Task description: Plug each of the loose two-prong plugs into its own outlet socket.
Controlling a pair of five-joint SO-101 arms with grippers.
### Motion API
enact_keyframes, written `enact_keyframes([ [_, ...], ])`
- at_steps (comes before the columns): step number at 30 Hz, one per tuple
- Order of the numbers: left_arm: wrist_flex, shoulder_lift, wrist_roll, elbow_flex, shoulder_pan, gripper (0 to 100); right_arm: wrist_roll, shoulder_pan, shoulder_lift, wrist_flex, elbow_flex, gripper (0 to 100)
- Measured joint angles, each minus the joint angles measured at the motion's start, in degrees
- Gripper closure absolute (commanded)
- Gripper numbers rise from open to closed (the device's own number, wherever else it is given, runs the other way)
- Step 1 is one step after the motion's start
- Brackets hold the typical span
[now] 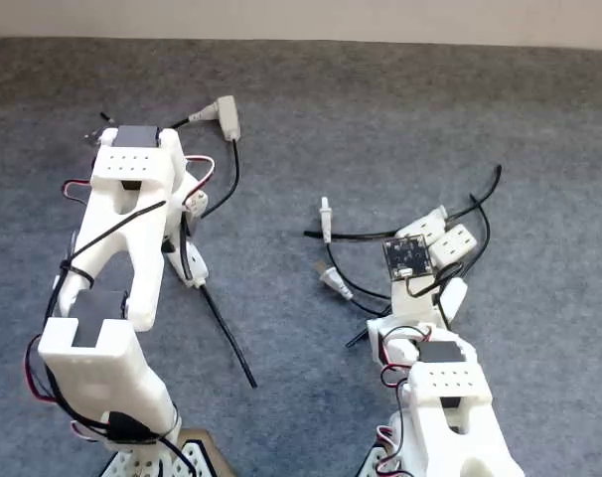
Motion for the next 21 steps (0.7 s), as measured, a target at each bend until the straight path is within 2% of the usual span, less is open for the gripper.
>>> enact_keyframes([
  [21,-2.02,0.35,-0.26,1.14,1.32,99,0.0,0.0,0.0,0.0,0.0,99.1],
])
